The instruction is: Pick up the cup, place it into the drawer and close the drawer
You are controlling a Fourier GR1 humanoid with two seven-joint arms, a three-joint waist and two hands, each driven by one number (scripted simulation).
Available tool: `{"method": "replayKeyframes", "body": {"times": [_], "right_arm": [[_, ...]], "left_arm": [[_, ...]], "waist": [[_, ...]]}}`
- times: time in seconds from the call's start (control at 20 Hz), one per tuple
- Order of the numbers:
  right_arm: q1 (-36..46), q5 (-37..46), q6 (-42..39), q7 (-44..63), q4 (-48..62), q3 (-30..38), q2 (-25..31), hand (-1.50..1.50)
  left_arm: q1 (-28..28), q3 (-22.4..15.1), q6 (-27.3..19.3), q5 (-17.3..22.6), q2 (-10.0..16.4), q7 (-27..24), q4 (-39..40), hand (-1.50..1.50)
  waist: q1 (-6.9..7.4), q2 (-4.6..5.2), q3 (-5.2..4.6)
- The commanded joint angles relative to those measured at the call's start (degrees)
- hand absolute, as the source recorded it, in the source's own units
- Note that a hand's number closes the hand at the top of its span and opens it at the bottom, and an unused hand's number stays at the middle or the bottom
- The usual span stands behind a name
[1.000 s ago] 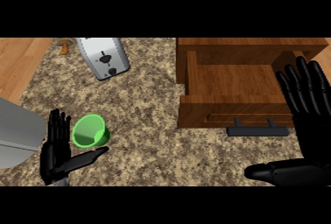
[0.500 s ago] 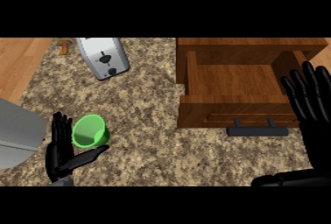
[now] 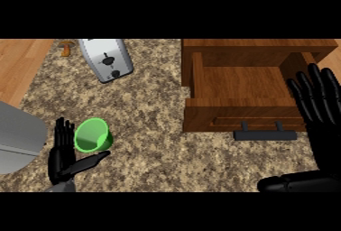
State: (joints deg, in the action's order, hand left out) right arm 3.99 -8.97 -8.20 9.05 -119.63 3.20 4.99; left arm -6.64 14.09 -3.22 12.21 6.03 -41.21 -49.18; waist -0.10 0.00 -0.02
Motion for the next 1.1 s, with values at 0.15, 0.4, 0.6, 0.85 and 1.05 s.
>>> {"method": "replayKeyframes", "body": {"times": [0.15, 0.4, 0.6, 0.85, 1.05], "right_arm": [[-1.87, 1.44, 0.55, -1.06, -1.53, -2.07, -1.8, -1.5], [-2.14, 0.61, -0.93, -2.74, 0.81, -0.92, -1.08, -1.5], [1.14, -0.44, 0.3, 1.13, -1.03, -0.44, -0.48, -1.5], [2.05, -2.98, -1.54, -0.85, 3.22, 3.3, 1.33, -1.5], [5.44, 2.24, 3.93, 6.97, -2.3, -2.12, -0.58, -1.5]], "left_arm": [[-5.28, 0.5, 0.63, 0.34, -0.7, -6.47, 9.29, -1.5], [-4.79, 0.07, 1.67, 2.15, -0.84, -5.1, 7.9, -1.5], [-9.28, 2.25, 4.96, 3.59, 0.93, -9.07, 16.84, -1.5], [-9.22, 1.51, 8.08, 4.79, 0.22, -8.95, 16.37, -1.5], [-10.26, 0.35, 13.43, 4.51, -0.7, -10.52, 19.31, -1.5]], "waist": [[-0.12, 0.02, 0.0], [-0.03, 0.0, 0.01], [-0.14, 0.05, -0.01], [-0.06, 0.02, 0.01], [-0.08, -0.01, -0.02]]}}
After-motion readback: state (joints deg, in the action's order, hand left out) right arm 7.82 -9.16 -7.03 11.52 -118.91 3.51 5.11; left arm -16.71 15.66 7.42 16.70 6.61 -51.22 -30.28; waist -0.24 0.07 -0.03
